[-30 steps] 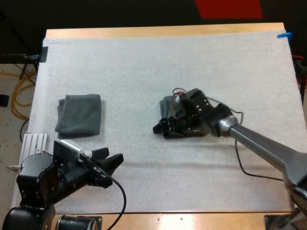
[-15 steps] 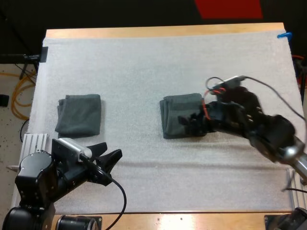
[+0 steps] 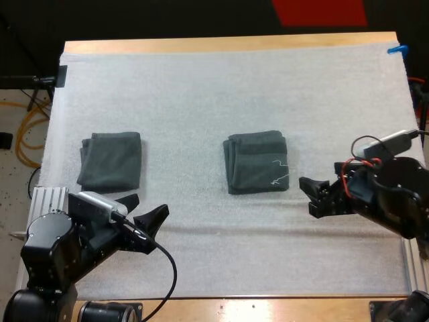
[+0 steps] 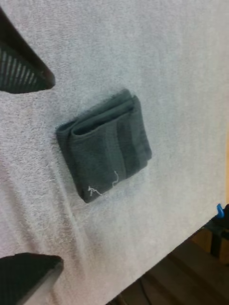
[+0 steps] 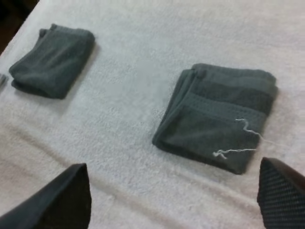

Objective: Pick towel from pile fold and stack

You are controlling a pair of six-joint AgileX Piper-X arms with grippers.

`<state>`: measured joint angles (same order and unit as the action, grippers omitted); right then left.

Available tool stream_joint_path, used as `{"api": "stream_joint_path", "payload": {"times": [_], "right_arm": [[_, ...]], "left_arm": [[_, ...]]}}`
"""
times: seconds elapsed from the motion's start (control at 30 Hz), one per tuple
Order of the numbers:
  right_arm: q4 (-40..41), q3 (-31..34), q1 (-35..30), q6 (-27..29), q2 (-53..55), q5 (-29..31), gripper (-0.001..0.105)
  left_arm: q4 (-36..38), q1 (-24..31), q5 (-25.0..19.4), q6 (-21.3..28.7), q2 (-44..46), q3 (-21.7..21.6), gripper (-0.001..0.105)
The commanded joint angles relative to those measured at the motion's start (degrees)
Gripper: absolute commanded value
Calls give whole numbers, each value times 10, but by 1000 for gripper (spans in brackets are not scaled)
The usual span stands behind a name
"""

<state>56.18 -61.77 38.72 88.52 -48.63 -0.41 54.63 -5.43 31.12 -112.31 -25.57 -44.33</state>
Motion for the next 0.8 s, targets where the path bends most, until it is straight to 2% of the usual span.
{"api": "stream_joint_path", "payload": {"times": [0.0, 0.13, 0.23, 0.4, 0.6, 0.77], "right_arm": [[1, 1, 1, -1, 2, 16, 70], [1, 1, 1, -1, 1, 29, 70], [1, 1, 1, -1, 1, 29, 70], [1, 1, 1, -1, 1, 29, 70], [2, 1, 1, -1, 1, 29, 70], [8, 1, 1, -1, 1, 29, 70]], "left_arm": [[-15, 1, -6, -6, -10, -2, 68], [-27, 1, 0, -28, -49, -2, 68], [-63, 1, 26, -42, -93, -2, 68], [-168, -26, 39, -75, -178, -2, 68], [-248, -98, 27, -103, -305, -2, 68], [-305, -136, -10, -122, -409, -2, 68]]}}
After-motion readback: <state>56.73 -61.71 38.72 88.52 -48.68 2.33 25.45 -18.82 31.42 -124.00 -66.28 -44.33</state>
